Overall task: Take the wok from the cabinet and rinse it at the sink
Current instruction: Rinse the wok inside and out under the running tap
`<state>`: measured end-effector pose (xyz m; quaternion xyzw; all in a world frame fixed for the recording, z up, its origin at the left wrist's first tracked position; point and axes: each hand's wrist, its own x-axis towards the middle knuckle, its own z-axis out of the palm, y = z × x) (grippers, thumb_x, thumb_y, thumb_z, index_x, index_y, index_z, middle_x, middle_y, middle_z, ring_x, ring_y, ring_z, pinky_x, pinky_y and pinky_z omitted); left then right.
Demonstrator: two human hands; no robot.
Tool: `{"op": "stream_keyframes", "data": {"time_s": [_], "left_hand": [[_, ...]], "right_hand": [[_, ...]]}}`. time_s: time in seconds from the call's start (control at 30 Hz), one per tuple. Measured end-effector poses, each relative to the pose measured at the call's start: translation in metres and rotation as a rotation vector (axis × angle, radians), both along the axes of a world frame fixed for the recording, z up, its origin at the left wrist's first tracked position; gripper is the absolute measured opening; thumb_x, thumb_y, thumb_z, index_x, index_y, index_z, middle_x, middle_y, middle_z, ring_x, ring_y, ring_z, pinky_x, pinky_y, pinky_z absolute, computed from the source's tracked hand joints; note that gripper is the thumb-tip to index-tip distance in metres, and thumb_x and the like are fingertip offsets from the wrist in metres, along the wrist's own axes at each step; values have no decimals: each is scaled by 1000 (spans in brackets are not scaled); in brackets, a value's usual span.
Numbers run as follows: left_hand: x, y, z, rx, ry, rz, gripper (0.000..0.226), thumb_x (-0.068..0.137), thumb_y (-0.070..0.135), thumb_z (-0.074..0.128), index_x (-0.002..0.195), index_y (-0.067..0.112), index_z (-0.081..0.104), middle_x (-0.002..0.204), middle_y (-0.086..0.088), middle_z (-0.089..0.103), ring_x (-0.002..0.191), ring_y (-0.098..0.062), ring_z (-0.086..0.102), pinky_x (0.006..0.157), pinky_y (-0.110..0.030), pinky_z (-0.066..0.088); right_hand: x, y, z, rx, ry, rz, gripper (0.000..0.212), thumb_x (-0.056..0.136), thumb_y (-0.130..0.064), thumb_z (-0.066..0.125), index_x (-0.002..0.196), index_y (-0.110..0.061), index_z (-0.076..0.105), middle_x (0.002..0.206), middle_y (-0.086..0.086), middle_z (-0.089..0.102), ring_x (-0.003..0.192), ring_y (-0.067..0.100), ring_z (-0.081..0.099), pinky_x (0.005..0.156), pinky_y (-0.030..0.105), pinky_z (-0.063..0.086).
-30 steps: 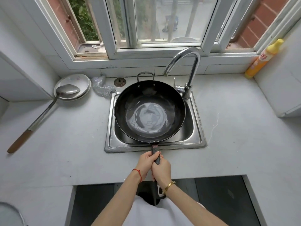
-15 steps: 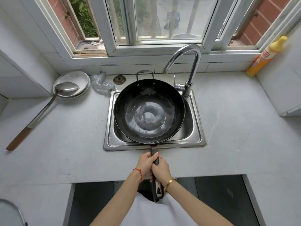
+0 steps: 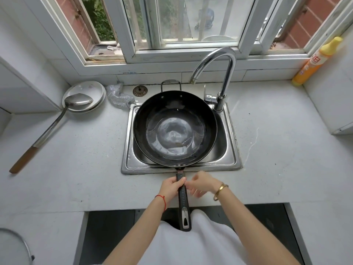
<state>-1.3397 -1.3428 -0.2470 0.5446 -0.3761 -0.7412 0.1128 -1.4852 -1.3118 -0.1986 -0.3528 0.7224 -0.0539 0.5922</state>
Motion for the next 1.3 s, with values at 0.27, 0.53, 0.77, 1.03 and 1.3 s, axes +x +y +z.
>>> {"op": "stream_keyframes", "data": {"time_s": [0.27,0.53,0.77,1.03,1.3], "left_hand": [[0,-3,-1,47,23,15,23,96,16,58,114,2,62,101,-9,74,82,-21,74,84,-32,58],[0,-5,0,63,-7,-7,26,96,18,58,116,3,62,98,-7,75,84,-23,74,89,-36,57],[0,-6,2,52,-29,-34,24,96,19,57,115,5,63,102,-7,75,85,-21,74,92,-37,56],[-3,-9,3,61,-49,-41,21,97,19,56,111,6,65,99,-4,75,83,-19,74,92,-35,56],[-2,-7,4,52,-65,-39,23,96,20,57,114,6,64,97,-4,76,84,-20,74,94,-40,55]], "right_hand": [[-80,-82,29,-600,317,-438,29,97,-19,44,110,-12,69,105,5,72,77,11,61,73,23,48],[-123,-174,49,-610,138,-535,50,100,-7,32,149,-9,33,149,13,42,137,28,40,111,34,34],[-128,-203,43,-619,65,-546,59,96,0,30,154,-14,25,160,6,27,128,13,45,90,13,36],[-134,-204,36,-632,72,-535,60,96,-1,30,153,-18,29,153,1,41,88,10,62,64,18,50],[-133,-205,37,-567,94,-487,58,98,-2,30,154,-16,25,153,9,39,135,26,44,104,28,40]]}}
